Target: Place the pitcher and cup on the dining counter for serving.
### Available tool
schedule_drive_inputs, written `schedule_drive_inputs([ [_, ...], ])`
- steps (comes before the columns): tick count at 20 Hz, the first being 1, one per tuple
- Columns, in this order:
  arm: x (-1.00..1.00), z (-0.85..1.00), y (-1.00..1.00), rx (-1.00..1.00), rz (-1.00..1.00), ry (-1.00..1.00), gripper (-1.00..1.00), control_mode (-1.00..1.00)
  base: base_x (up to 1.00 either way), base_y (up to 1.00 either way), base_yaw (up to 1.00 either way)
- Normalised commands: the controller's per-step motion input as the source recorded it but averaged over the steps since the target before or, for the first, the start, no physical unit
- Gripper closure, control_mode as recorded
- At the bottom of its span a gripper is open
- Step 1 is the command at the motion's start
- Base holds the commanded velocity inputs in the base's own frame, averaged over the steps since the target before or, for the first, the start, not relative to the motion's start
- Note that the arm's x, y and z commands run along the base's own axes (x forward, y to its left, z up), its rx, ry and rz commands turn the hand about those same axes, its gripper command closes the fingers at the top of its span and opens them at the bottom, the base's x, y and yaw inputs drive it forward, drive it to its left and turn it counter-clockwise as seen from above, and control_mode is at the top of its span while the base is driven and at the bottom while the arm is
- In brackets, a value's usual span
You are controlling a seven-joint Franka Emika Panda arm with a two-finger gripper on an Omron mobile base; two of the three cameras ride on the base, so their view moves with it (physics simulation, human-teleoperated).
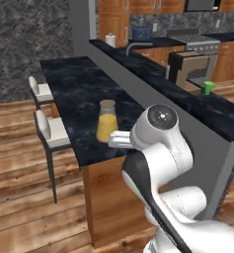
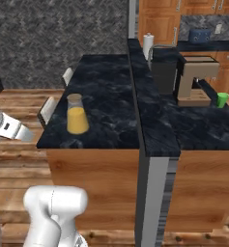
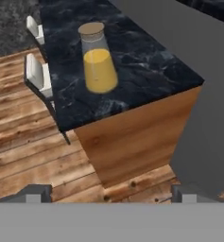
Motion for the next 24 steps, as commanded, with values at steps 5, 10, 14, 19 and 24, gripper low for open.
schedule_drive_inputs([
  [5, 0.00, 0.00, 0.00, 0.00, 0.00, 0.00, -1.00, 1.00, -1.00, -0.63, 0.00],
  [10, 0.00, 0.00, 0.00, 0.00, 0.00, 0.00, -1.00, 1.00, -0.98, -0.99, -0.03],
  [14, 0.00, 0.00, 0.00, 0.00, 0.00, 0.00, -1.00, 1.00, -0.61, -1.00, -0.04],
  [19, 0.00, 0.00, 0.00, 0.00, 0.00, 0.00, -1.00, 1.00, -0.15, -1.00, 0.00],
  [24, 0.00, 0.00, 0.00, 0.00, 0.00, 0.00, -1.00, 1.00, 0.09, -1.00, 0.00],
])
